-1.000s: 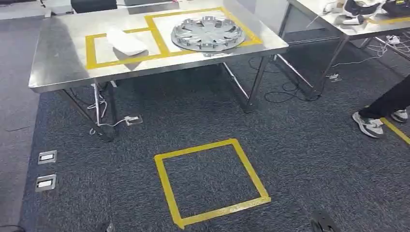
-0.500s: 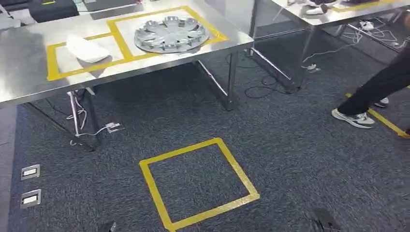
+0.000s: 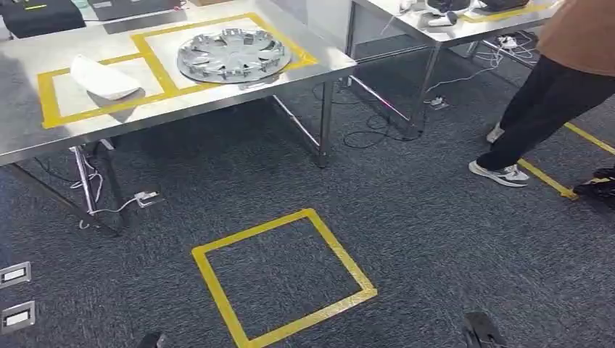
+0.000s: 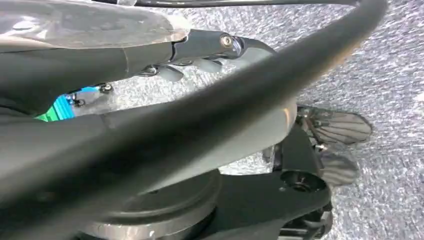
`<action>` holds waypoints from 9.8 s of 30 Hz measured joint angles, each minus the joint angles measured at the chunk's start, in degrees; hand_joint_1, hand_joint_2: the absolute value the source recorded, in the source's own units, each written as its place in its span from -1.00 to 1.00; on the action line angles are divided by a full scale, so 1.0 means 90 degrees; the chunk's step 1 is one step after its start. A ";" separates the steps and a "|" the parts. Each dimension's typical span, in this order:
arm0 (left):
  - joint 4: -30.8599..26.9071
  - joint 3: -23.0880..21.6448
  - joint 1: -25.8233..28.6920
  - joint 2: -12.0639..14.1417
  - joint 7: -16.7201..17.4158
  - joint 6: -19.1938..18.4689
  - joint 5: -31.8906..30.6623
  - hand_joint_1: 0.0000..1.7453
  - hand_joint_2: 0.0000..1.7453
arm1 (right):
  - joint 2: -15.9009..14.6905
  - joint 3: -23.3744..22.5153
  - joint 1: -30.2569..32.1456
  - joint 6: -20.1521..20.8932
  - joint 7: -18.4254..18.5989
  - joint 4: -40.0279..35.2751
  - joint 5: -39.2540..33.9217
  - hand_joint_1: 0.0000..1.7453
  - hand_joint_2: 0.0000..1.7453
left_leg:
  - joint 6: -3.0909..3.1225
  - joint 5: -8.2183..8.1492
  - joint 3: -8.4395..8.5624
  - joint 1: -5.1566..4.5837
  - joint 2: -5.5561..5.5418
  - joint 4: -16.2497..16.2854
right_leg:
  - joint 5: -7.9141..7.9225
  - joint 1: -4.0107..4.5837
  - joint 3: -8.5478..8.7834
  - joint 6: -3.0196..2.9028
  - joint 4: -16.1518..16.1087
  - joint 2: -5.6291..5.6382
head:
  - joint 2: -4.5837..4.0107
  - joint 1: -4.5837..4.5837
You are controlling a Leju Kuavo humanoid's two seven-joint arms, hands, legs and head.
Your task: Take the parts from the cabinet and place them on the table.
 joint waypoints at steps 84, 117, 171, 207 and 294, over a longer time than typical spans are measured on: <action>-0.0002 -0.0017 0.0079 -0.0024 0.0019 -0.0010 0.0061 -1.00 -1.00 | -0.0097 -0.0015 -0.0015 -0.0141 0.0046 0.0080 -0.0564 -1.00 -1.00 | -0.0216 -0.0092 0.0030 0.0048 -0.0437 0.0059 | 0.0811 0.0028 0.0722 -0.0254 -0.1454 0.0384 | 0.0000 -0.0163; -0.0002 -0.0027 0.0040 -0.0070 0.0058 -0.0019 0.0019 -1.00 -1.00 | -0.0104 -0.0005 0.0018 -0.0180 0.0039 0.0090 -0.0714 -1.00 -1.00 | -0.0241 -0.0109 0.0055 0.0037 -0.0352 0.0051 | 0.0877 -0.0031 0.0663 -0.0160 -0.1495 0.0478 | 0.0000 -0.0133; -0.0002 -0.0063 0.0105 -0.0148 -0.0005 0.0022 0.0087 -1.00 -1.00 | -0.0136 0.0121 -0.0074 -0.0372 0.0022 0.0097 -0.0797 -1.00 -1.00 | -0.0431 -0.0999 -0.0926 0.0097 0.0010 0.2168 | 0.0739 -0.0011 0.0799 -0.0317 -0.1509 0.0097 | 0.0000 -0.0024; -0.0010 -0.0063 0.0057 -0.0121 -0.0024 0.0019 0.0070 -1.00 -1.00 | -0.0180 0.0126 -0.0175 -0.0478 -0.0063 0.0100 -0.0908 -1.00 -1.00 | -0.0289 -0.0115 0.0055 0.0097 -0.0349 0.0005 | 0.0773 0.0009 0.0763 -0.0236 -0.1528 0.0404 | 0.0000 -0.0102; -0.0015 -0.0066 -0.0011 -0.0185 -0.0027 0.0034 0.0007 -1.00 -1.00 | -0.0202 0.0131 -0.0186 -0.0826 -0.0187 0.0124 -0.1265 -1.00 -1.00 | -0.0449 -0.1198 -0.0652 0.0105 0.0017 0.1816 | 0.0767 -0.0020 0.0790 -0.0304 -0.1612 -0.0052 | 0.0000 0.0049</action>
